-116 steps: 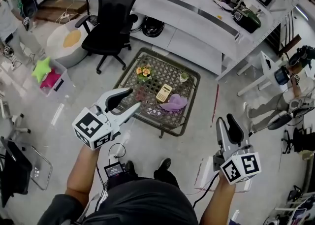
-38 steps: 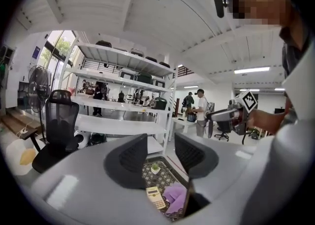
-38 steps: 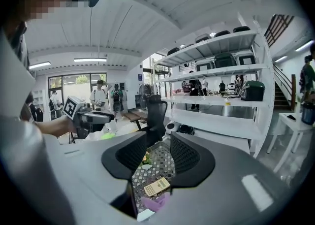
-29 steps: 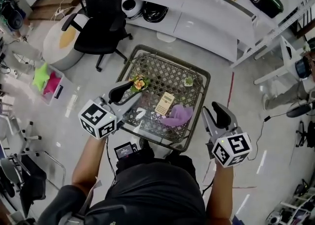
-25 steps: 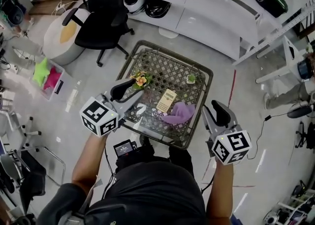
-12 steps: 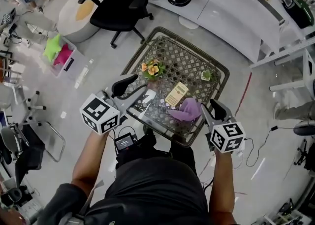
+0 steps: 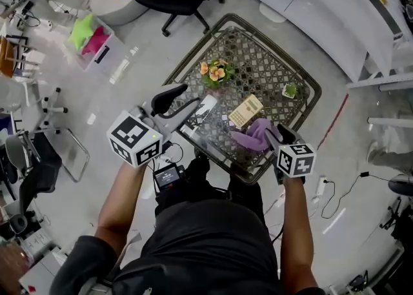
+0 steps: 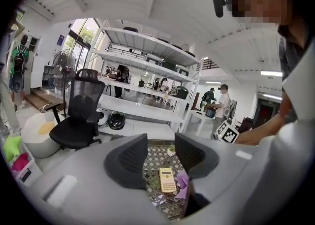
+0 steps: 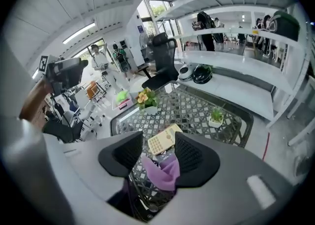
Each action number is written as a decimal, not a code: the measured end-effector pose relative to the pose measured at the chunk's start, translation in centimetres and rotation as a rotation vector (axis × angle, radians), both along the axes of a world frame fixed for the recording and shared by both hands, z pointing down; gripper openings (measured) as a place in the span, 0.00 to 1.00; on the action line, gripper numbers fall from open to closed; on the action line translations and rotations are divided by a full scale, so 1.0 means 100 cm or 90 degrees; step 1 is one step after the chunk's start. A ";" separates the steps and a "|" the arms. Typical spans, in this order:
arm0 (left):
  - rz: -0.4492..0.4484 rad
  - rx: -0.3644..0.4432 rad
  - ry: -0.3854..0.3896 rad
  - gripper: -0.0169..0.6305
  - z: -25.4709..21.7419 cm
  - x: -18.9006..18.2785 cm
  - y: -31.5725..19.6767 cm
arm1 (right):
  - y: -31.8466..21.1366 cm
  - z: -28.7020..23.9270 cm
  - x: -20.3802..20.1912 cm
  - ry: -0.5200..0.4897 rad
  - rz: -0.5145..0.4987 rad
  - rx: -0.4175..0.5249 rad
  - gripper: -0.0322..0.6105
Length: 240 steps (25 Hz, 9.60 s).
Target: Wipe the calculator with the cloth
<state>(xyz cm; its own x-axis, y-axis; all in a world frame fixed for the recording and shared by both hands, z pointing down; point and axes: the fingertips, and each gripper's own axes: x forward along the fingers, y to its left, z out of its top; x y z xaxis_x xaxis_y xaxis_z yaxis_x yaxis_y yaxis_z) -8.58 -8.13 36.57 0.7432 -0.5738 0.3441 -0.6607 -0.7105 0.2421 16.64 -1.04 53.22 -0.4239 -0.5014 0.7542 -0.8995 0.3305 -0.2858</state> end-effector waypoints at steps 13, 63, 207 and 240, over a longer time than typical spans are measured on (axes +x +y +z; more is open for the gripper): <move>-0.027 -0.040 0.000 0.38 0.033 -0.008 -0.012 | 0.025 0.135 -0.014 0.042 -0.076 -0.193 0.44; -0.132 -0.106 0.003 0.38 0.076 -0.098 -0.008 | -0.126 0.178 -0.041 0.096 0.008 -0.066 0.16; -0.069 -0.104 0.021 0.38 0.075 -0.054 -0.013 | -0.120 0.037 -0.043 -0.079 0.149 0.097 0.16; -0.064 -0.138 0.009 0.38 0.108 -0.049 -0.007 | -0.062 0.148 -0.062 0.007 0.078 -0.042 0.17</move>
<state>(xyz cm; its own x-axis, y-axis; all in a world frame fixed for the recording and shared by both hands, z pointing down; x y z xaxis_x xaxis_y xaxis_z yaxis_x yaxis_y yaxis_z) -13.51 -8.79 47.33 0.6922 -0.5583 0.4574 -0.7204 -0.5721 0.3921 10.48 -7.22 68.02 -0.3538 -0.4982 0.7916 -0.9352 0.1992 -0.2926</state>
